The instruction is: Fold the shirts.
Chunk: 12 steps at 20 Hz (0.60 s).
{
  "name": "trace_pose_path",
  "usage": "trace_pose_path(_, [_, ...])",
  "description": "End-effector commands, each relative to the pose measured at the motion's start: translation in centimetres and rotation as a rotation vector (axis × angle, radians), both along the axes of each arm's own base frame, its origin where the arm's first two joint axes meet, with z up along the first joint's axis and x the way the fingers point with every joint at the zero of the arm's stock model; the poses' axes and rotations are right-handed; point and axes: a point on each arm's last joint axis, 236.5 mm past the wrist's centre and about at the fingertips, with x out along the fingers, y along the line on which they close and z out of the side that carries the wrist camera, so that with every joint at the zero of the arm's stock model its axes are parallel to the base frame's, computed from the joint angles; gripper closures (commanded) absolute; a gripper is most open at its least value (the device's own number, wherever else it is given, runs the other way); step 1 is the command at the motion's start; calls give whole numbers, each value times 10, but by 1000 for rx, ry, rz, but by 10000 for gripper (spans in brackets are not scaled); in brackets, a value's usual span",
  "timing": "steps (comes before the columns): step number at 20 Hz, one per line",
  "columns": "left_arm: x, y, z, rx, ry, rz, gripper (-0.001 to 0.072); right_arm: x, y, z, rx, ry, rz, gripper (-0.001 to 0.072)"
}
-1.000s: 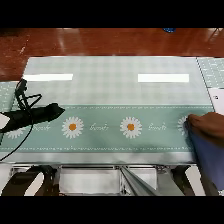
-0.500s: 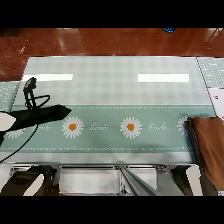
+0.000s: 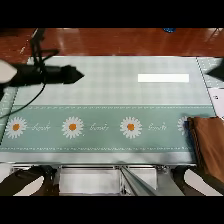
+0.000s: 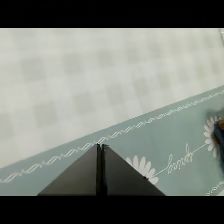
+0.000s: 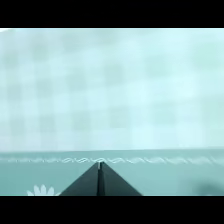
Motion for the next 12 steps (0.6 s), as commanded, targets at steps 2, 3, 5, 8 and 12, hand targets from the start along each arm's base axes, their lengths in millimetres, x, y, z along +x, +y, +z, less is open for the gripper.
trace_pose_path(2, [16,20,-72,274,174,24,690,32,76,-75,-332,102,206,689])
trace_pose_path(3, [9,43,-102,358,271,72,689,30,66,-92,-364,166,162,689])
trace_pose_path(5, [10,60,-114,371,332,121,689,23,54,-116,-364,270,111,689])
trace_pose_path(8, [23,72,-102,361,300,150,689,26,48,-121,-367,280,88,689])
trace_pose_path(12, [22,73,-104,364,312,150,689,28,46,-120,-375,270,86,689])
